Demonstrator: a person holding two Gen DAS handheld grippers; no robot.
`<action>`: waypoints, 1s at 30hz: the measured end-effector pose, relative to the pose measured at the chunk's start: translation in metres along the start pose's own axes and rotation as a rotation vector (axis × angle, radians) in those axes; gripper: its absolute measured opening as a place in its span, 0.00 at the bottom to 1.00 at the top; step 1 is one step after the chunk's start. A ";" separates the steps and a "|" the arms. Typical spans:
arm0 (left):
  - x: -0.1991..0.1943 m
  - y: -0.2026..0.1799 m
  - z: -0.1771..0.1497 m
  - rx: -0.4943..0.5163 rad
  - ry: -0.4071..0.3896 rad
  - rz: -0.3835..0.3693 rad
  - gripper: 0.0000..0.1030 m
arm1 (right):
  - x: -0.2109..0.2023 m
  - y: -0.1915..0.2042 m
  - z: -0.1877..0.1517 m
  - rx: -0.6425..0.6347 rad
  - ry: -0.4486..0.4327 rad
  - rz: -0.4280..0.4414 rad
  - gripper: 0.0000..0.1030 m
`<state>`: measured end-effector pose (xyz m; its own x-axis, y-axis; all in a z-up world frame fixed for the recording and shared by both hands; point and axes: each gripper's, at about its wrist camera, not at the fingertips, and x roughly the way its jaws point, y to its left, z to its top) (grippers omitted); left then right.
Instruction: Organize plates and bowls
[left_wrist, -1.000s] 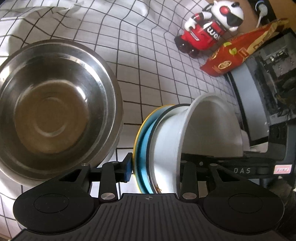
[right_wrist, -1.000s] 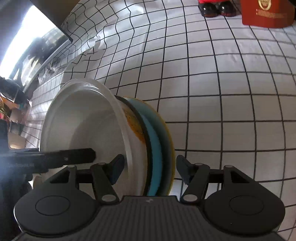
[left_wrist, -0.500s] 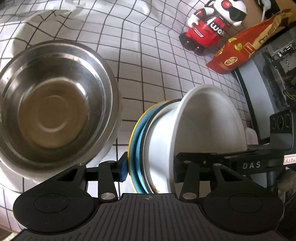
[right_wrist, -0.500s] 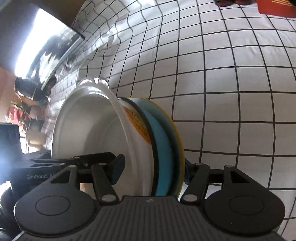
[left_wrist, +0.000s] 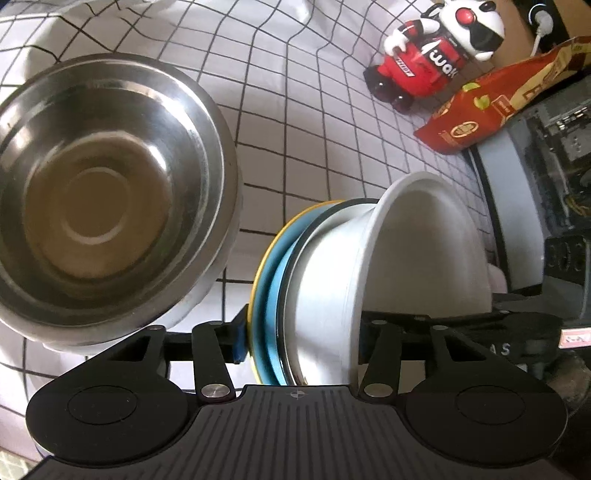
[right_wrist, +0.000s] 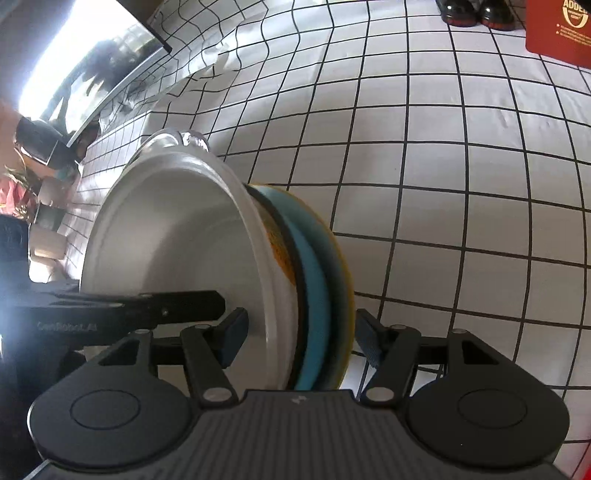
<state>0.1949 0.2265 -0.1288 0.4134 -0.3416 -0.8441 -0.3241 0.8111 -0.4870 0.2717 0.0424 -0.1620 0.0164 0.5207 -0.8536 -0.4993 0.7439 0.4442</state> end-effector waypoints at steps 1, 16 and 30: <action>0.000 0.000 0.000 0.000 0.001 -0.005 0.54 | 0.000 -0.001 0.001 0.006 0.002 0.002 0.62; -0.003 0.004 -0.006 -0.004 0.034 -0.016 0.56 | 0.002 0.004 -0.006 0.051 0.038 0.058 0.59; -0.004 0.006 -0.010 -0.016 0.019 -0.007 0.57 | 0.002 0.012 -0.013 0.018 0.013 -0.014 0.62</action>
<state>0.1825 0.2278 -0.1305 0.3993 -0.3563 -0.8448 -0.3351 0.8010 -0.4962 0.2543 0.0472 -0.1619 0.0115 0.5049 -0.8631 -0.4837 0.7582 0.4372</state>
